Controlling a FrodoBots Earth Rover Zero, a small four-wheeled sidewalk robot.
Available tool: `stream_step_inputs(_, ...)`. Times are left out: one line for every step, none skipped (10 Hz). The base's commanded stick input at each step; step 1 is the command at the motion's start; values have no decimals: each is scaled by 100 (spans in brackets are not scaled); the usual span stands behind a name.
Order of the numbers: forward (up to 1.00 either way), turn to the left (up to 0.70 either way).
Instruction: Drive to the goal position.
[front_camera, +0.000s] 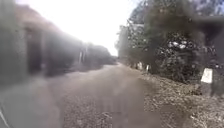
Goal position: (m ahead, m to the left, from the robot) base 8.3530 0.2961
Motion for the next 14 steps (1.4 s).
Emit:
stream_step_inputs(100, 2)
stream_step_inputs(100, 12)
stream_step_inputs(100, 23)
stream_step_inputs(100, 0)
stream_step_inputs(100, 0)
stream_step_inputs(100, 0)
stream_step_inputs(100, 0)
stream_step_inputs(100, 0)
stream_step_inputs(100, 0)
stream_step_inputs(100, 0)
stream_step_inputs(100, 0)
stream_step_inputs(100, 0)
stream_step_inputs(100, 0)
stream_step_inputs(100, 0)
